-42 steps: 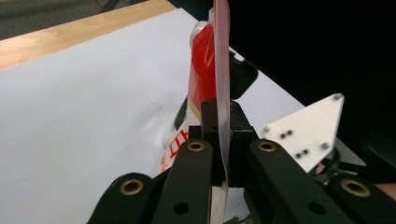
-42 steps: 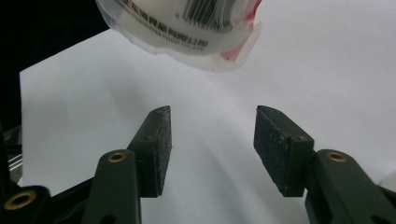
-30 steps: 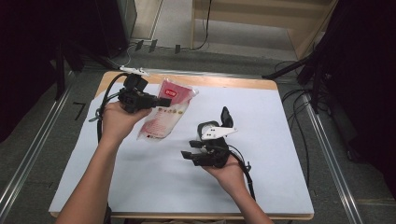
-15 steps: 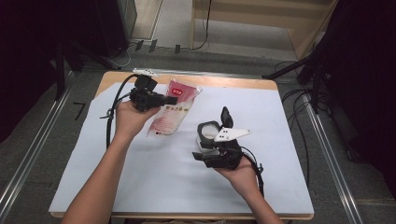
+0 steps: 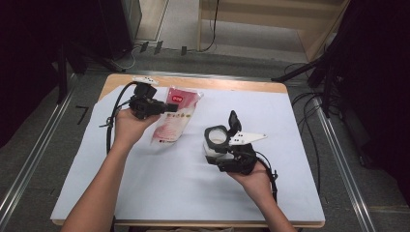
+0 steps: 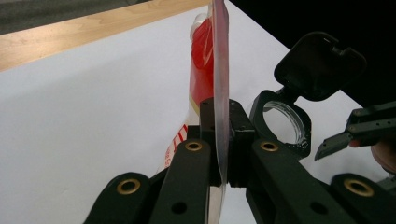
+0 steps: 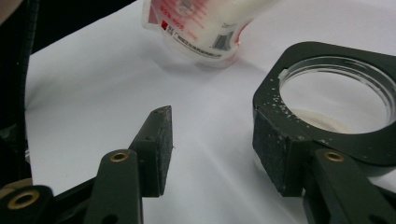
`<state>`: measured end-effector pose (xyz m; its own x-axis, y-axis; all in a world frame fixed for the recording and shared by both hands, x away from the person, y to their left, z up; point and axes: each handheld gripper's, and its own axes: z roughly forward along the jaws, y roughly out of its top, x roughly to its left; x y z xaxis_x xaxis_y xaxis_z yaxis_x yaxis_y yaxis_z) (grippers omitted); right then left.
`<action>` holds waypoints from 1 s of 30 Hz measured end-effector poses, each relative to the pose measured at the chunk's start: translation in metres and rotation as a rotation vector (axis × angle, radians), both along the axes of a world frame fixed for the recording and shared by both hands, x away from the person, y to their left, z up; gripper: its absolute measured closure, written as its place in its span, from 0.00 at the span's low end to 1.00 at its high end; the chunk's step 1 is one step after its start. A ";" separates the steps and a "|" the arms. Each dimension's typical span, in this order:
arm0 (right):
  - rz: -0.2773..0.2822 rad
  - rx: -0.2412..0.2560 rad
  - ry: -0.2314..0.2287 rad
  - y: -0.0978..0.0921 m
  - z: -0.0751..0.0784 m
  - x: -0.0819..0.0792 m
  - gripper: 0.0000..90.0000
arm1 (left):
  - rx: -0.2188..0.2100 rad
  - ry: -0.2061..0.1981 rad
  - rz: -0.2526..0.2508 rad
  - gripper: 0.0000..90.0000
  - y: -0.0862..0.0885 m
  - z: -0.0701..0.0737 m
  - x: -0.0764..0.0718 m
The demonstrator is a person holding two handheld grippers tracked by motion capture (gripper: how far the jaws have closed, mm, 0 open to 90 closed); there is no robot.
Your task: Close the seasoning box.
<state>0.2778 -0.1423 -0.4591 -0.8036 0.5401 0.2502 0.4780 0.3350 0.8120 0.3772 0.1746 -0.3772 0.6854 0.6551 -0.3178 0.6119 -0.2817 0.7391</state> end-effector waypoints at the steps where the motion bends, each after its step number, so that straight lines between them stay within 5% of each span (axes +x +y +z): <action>1: -0.001 -0.003 -0.003 0.000 0.000 0.000 0.54 | 0.005 -0.006 0.000 0.98 0.002 0.000 -0.001; 17: -0.039 -0.023 -0.002 -0.013 0.004 0.001 0.55 | 0.006 -0.019 -0.050 0.90 0.027 -0.002 -0.019; 30: -0.049 -0.036 -0.009 -0.017 0.004 0.002 0.56 | -0.021 -0.053 -0.077 0.73 0.040 -0.002 -0.029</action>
<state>0.2798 -0.1589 -0.4546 -0.7783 0.5871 0.2227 0.4873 0.3410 0.8039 0.3482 0.2146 -0.3793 0.7497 0.5935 -0.2928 0.5491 -0.3107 0.7759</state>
